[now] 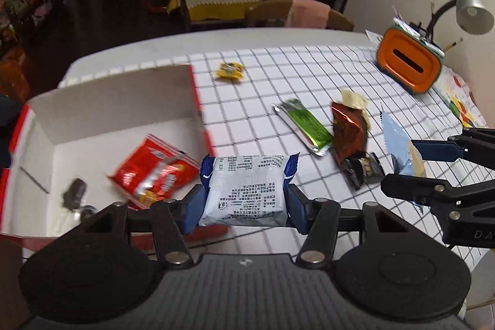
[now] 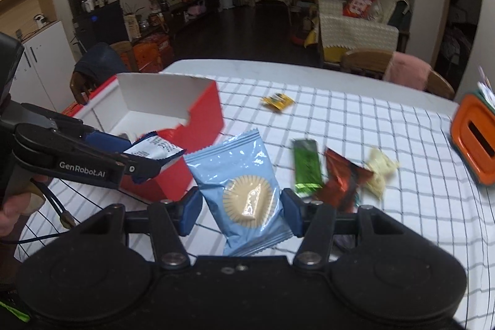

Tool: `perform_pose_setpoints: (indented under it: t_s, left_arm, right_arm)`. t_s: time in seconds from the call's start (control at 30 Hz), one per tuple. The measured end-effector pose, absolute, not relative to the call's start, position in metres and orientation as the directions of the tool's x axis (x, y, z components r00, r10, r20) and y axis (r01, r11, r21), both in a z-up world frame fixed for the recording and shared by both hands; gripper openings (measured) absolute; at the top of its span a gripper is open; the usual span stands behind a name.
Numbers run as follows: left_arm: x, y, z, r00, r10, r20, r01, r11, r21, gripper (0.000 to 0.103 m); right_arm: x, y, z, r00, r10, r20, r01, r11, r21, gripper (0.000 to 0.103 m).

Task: Organize snacks
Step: 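Carry the white-blue biscuit and light-blue cookie packet over the box, then open the left tool releasing the biscuit while the right releases the cookie packet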

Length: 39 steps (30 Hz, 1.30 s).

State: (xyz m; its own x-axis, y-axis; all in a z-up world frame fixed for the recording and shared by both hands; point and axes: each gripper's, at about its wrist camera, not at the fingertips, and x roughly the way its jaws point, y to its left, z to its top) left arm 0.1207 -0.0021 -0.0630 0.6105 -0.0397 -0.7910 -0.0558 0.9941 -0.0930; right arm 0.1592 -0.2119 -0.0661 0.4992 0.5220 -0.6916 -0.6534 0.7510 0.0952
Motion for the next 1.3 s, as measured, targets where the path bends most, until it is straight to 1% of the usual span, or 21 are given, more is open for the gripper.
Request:
perform_pose_setpoints:
  t_s: [0.33,0.67,1.03,1.3]
  left_arm:
    - [0.105,0.063,-0.048,0.639,0.034,-0.768,-0.124,0.991,-0.060,0.057]
    - [0.098,0.132,-0.048,0.634,0.095,-0.768,-0.177,0.984,-0.025,0.057]
    - [0.116,0.183,-0.072,0.598,0.138,-0.789,-0.188,0.982,0.029,0.057]
    - [0.139,0.191,-0.091,0.556,0.145,-0.819,-0.165,0.984,0.063,0.057]
  right_arm:
    - [0.152,-0.132,-0.054,0.501,0.531,-0.684,-0.710,0.704,0.026,0.055]
    - [0.159,-0.061,-0.059,0.494,0.515,-0.700,-0.744,0.667,-0.034,0.055]
    - [0.172,0.004,-0.087,0.488,0.467,-0.738,-0.767,0.633,-0.107,0.055]
    - [0.196,0.036,-0.119,0.454,0.408,-0.792,-0.770,0.627,-0.118,0.055]
